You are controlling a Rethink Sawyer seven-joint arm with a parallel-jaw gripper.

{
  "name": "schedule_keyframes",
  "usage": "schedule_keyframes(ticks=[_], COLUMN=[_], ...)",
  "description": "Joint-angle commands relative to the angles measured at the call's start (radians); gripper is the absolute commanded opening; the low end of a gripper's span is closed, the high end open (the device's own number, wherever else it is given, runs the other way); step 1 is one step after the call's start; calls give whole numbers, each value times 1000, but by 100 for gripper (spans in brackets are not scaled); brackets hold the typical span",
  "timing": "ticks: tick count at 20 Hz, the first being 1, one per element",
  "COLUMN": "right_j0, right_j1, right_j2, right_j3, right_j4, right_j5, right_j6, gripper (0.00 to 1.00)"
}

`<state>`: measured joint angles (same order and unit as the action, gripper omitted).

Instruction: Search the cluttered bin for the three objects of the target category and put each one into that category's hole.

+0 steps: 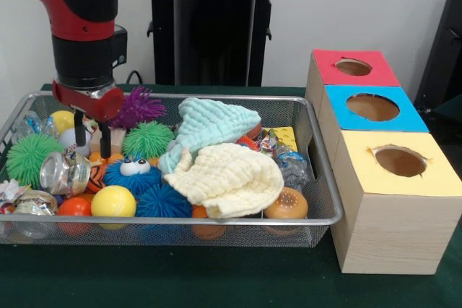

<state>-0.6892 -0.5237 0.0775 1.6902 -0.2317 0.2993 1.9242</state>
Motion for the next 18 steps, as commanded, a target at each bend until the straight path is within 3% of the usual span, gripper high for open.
schedule_keyframes(ticks=[1, 6, 18], right_j0=[-21, 7, 169], right_j1=[56, 77, 198], right_j2=[117, 90, -70], right_j3=[-75, -88, -154], right_j4=[2, 8, 48], right_j5=[-20, -60, -221], right_j6=[26, 75, 203], gripper=[100, 100, 100])
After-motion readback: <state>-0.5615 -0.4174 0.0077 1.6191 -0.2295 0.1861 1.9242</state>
